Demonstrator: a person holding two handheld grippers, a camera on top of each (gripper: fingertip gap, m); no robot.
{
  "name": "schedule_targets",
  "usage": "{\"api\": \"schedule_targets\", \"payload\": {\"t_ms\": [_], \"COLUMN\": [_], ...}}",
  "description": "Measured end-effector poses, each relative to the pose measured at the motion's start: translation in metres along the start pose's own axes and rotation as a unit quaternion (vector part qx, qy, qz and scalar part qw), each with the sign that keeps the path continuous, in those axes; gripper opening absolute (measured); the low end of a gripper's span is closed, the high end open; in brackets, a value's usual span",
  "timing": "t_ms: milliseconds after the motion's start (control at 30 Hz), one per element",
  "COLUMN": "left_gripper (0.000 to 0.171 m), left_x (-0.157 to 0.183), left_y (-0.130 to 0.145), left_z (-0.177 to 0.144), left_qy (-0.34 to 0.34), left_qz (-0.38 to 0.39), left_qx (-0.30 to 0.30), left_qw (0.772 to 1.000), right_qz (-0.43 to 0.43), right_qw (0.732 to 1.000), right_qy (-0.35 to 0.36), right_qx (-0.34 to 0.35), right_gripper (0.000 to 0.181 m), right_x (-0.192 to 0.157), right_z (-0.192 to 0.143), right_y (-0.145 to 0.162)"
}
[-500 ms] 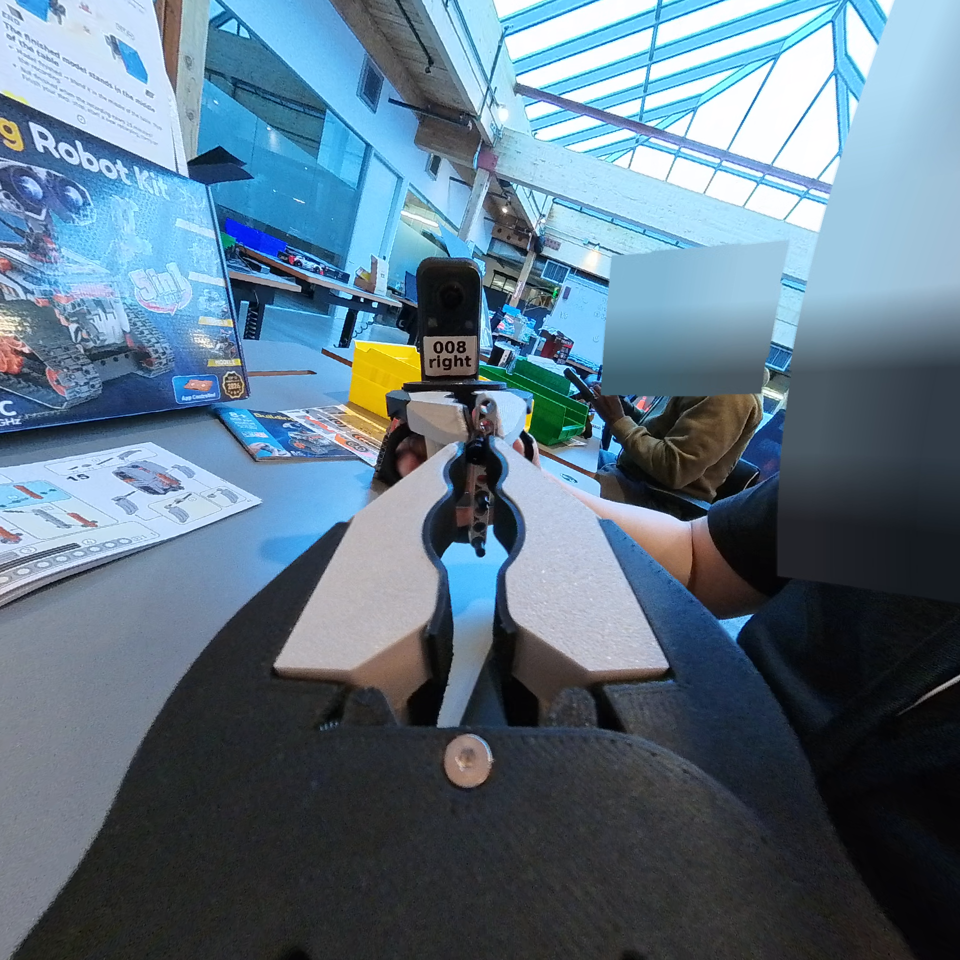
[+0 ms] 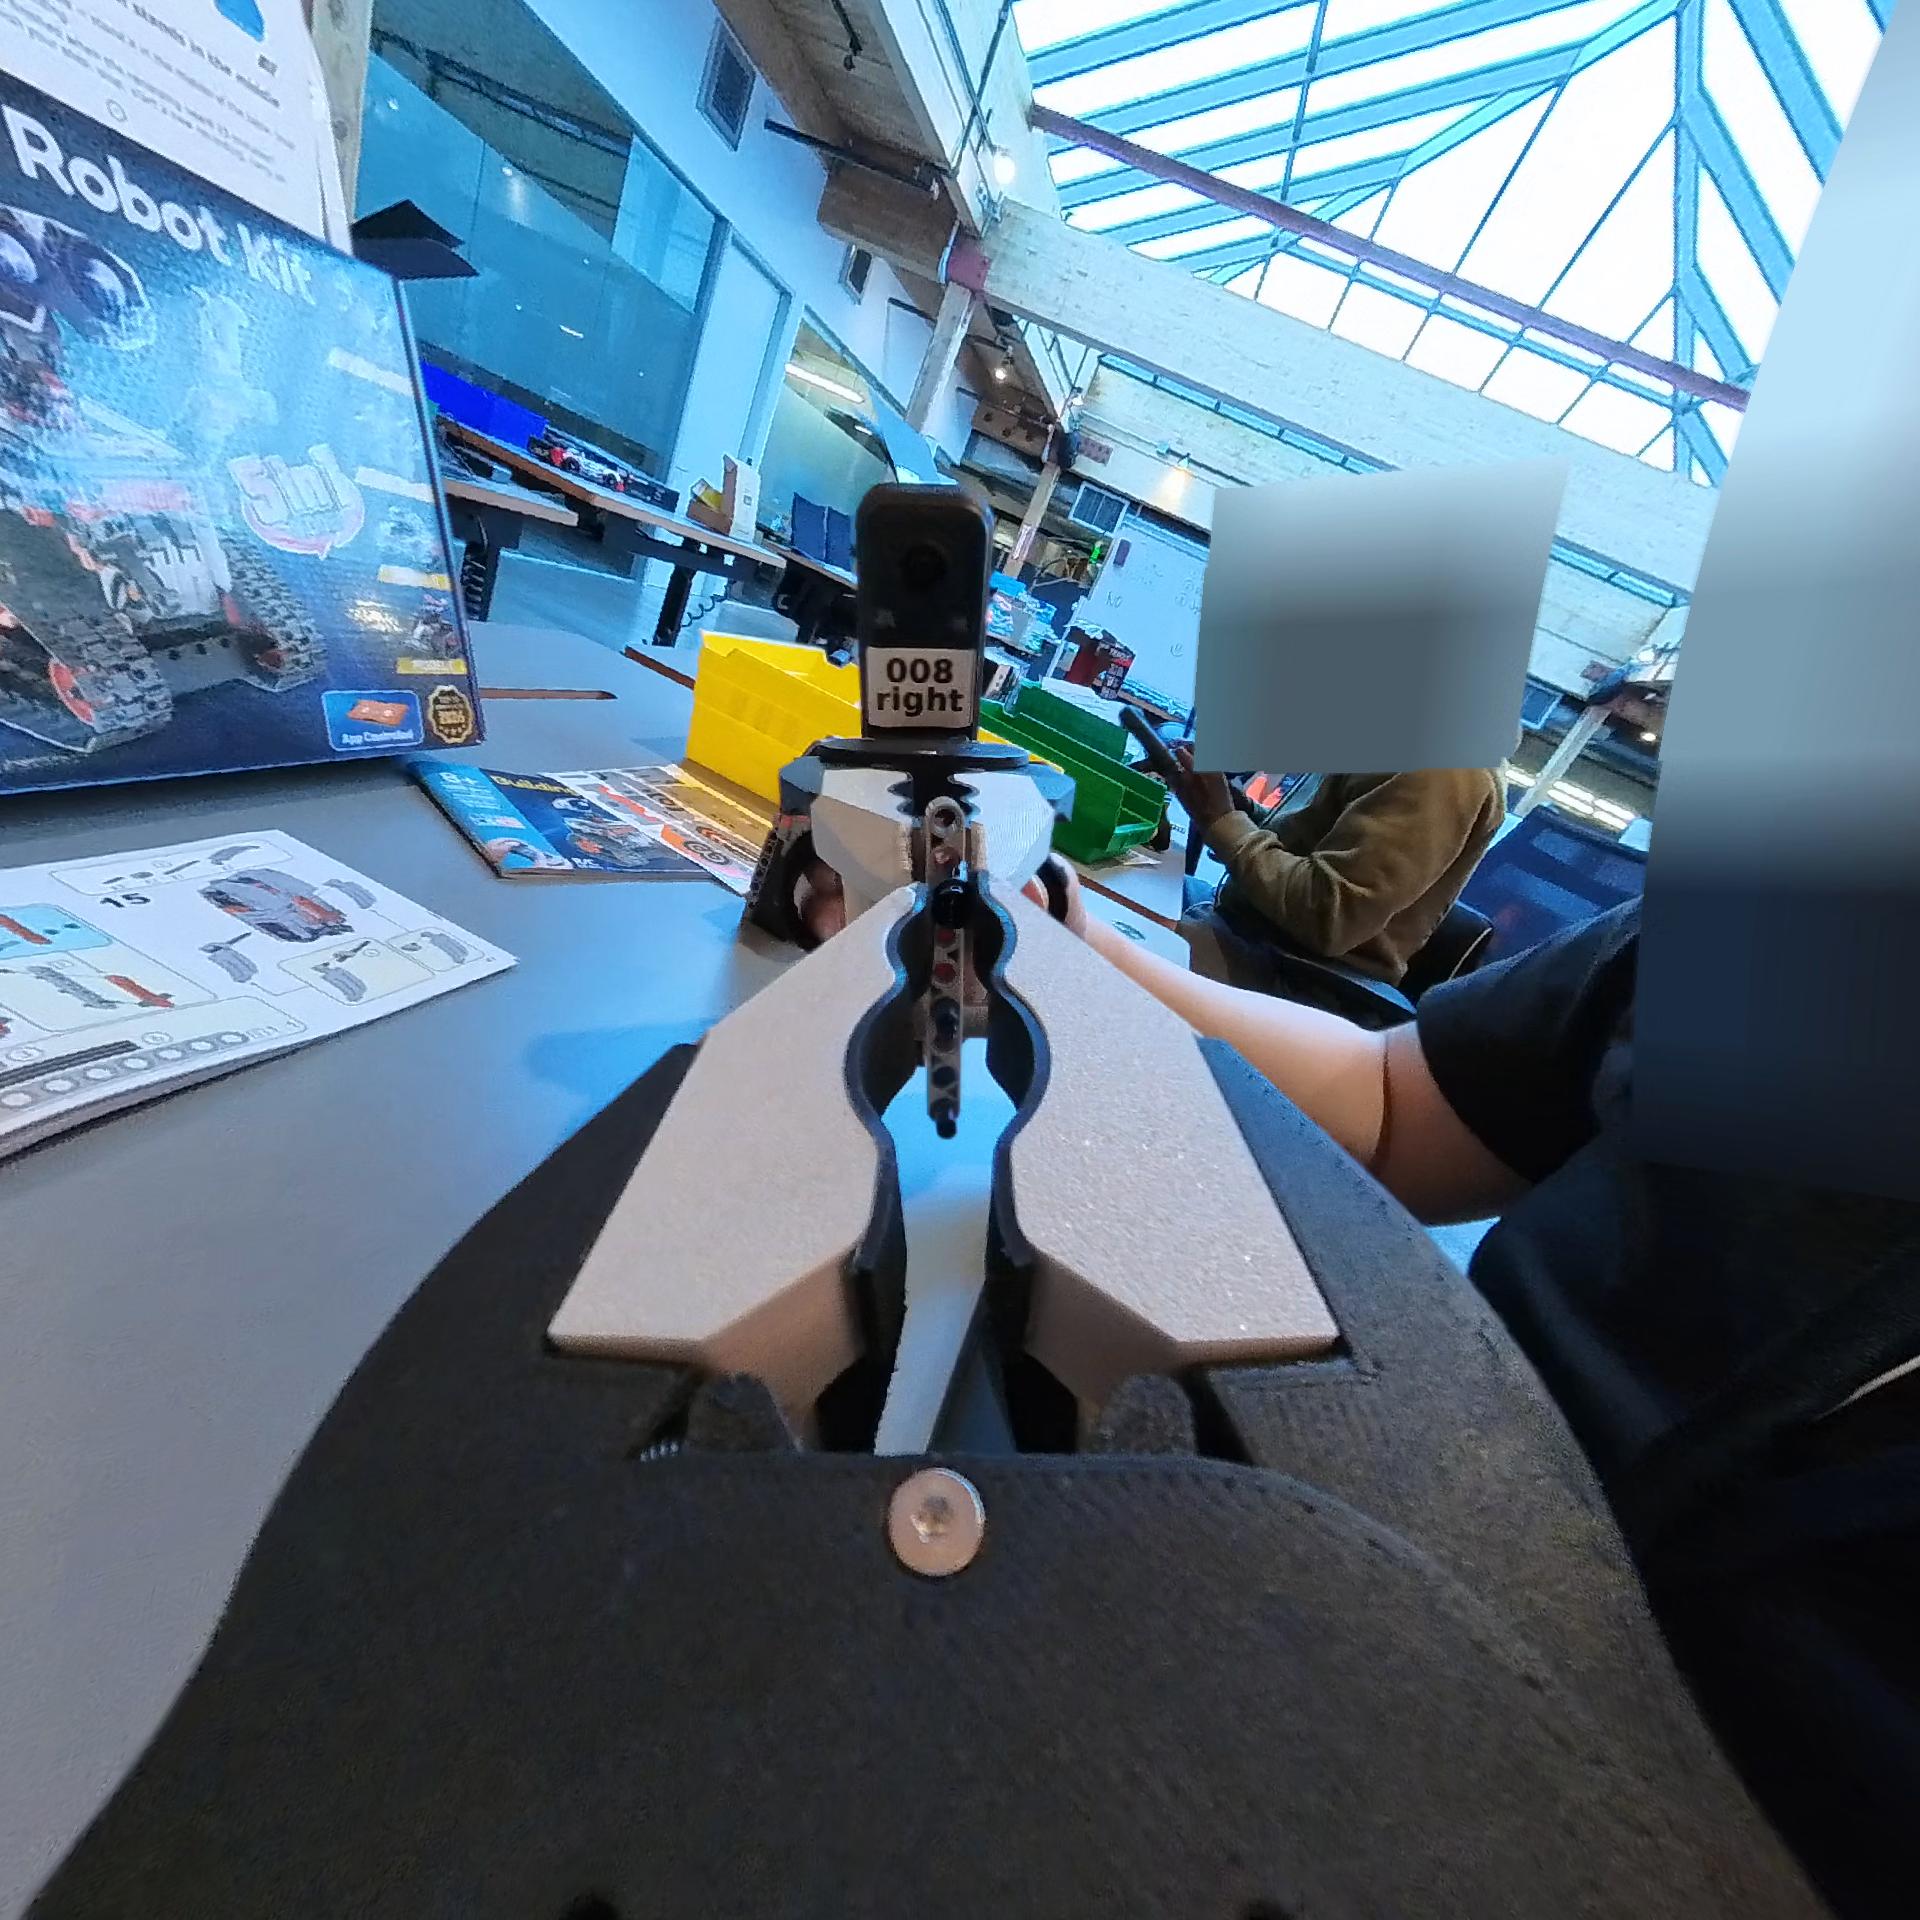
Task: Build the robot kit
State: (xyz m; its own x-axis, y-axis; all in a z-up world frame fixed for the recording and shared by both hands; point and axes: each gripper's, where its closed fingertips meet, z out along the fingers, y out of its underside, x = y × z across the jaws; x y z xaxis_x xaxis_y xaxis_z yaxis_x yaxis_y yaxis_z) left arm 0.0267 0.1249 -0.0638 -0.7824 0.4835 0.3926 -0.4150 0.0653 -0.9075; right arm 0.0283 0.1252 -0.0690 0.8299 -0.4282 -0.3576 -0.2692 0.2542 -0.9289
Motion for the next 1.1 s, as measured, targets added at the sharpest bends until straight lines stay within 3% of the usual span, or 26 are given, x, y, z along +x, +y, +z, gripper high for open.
{"api": "schedule_targets", "payload": {"t_ms": [200,633,1100], "left_gripper": [0.004,0.004,0.004], "left_x": [-0.011,-0.041,-0.044], "left_y": [0.010,0.027,0.039], "left_z": [0.005,0.017,0.009], "left_qy": [0.006,0.029,0.047], "left_qz": [-0.027,-0.034,-0.062], "left_qx": [-0.015,-0.112,-0.109], "left_qw": [1.000,0.993,0.991], "right_qz": [0.015,0.077,0.071], "right_qw": [1.000,0.995,0.992], "right_qy": [0.009,0.046,0.055], "right_qx": [-0.025,-0.047,-0.084], "right_gripper": [0.007,0.007,0.007], "right_x": [0.008,0.037,0.042], "right_z": [-0.005,-0.022,-0.016], "right_y": [0.013,0.028,0.044]}}
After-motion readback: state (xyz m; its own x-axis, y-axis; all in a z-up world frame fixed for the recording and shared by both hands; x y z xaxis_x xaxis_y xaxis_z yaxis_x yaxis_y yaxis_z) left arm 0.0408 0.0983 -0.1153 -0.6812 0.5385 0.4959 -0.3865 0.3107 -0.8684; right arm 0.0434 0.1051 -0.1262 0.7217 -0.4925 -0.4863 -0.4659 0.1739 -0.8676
